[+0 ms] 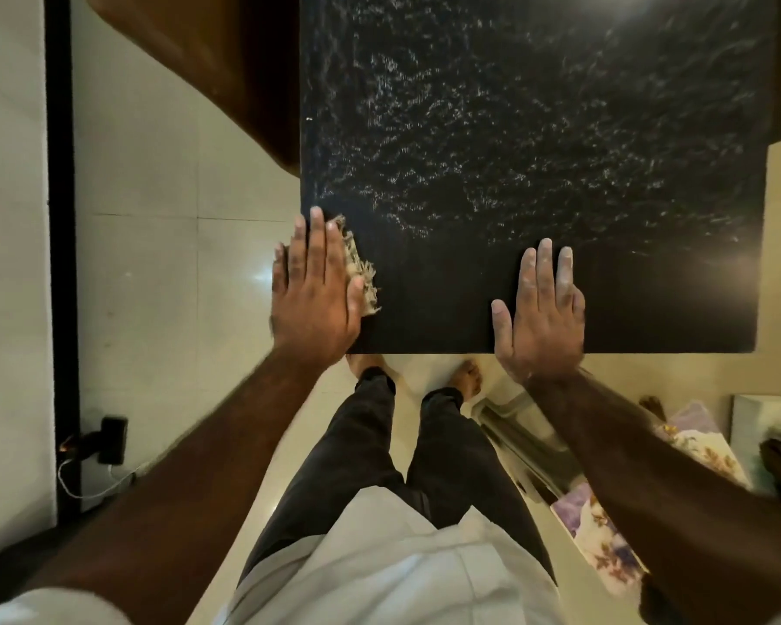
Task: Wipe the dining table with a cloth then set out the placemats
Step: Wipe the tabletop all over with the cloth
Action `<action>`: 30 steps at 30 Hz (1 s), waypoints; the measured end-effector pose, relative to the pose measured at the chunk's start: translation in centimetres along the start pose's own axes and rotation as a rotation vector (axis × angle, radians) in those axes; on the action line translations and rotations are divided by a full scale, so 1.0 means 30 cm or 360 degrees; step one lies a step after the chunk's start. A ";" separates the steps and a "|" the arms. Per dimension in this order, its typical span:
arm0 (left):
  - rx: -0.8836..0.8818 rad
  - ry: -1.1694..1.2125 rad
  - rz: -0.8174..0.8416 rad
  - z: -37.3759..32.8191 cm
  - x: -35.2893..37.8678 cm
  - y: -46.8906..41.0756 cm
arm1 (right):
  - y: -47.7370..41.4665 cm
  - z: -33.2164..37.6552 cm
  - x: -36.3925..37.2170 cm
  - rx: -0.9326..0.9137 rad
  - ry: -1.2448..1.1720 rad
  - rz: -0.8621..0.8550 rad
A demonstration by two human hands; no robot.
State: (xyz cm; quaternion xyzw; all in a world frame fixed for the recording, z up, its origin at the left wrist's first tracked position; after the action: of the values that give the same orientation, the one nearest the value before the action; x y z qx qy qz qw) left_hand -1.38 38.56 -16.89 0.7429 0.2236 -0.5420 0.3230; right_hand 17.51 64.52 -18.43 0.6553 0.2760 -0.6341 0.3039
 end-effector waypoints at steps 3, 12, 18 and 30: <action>-0.0075 0.0012 -0.0112 -0.036 -0.041 -0.146 | -0.001 -0.001 -0.001 0.0000 0.0003 0.0013; 0.0428 -0.0080 0.0065 -0.353 0.039 -0.135 | -0.003 -0.015 -0.014 -0.0027 -0.0042 0.0068; 0.0102 -0.0041 0.0054 -0.175 0.012 -0.068 | -0.025 -0.056 -0.013 -0.0187 -0.0071 0.0207; 0.0501 -0.0107 0.0026 -0.614 0.041 -0.312 | -0.058 -0.153 -0.037 -0.0223 -0.0701 0.0159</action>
State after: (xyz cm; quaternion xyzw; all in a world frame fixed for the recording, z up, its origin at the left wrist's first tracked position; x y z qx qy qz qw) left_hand 4.79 58.31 -16.52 0.7676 0.1190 -0.5922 0.2144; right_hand 19.22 69.14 -17.34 0.4913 0.2136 -0.7252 0.4325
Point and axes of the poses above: each hand's wrist, its own y-axis away from the middle knuckle, its own x-axis out of the palm, z = x × y, the point moved 2 cm from there along -y, towards the middle knuckle, and after that the axes turned 12 degrees about x, right-handed, at the moved point
